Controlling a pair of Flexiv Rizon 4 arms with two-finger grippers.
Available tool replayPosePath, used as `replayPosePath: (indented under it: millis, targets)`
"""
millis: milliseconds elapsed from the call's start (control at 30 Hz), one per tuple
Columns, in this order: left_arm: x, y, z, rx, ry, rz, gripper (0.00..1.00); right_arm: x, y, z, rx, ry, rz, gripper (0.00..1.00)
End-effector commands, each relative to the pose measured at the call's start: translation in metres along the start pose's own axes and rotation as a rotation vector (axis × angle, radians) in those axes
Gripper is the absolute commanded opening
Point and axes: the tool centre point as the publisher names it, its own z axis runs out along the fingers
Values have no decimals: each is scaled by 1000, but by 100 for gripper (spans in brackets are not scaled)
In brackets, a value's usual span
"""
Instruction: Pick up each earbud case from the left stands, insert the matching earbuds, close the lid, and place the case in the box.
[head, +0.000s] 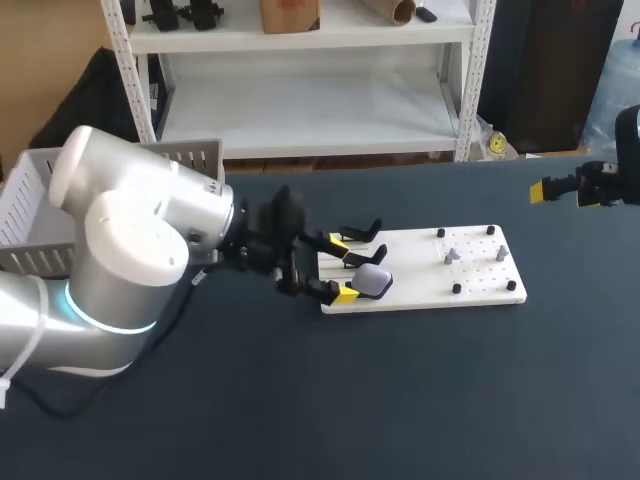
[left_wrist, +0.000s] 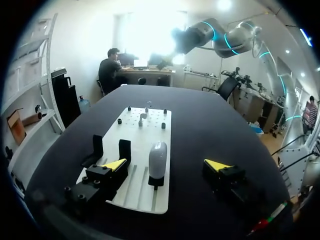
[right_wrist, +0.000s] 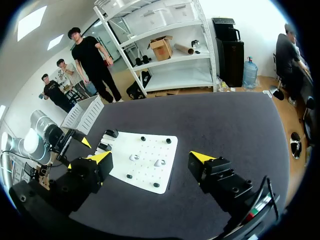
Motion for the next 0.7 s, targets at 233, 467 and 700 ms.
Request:
replayPosePath:
  millis: [233,467,700]
  targets:
    - [6,0,8,1,11,-12,100,0,0,0,-2,1,-1,100]
    - [12,3,21,-9,17,-5,100,0,0,0,-2,1,-1,100]
    - [14,7,28,8,6,-1,100,0,0,0,-2,1,-1,100]
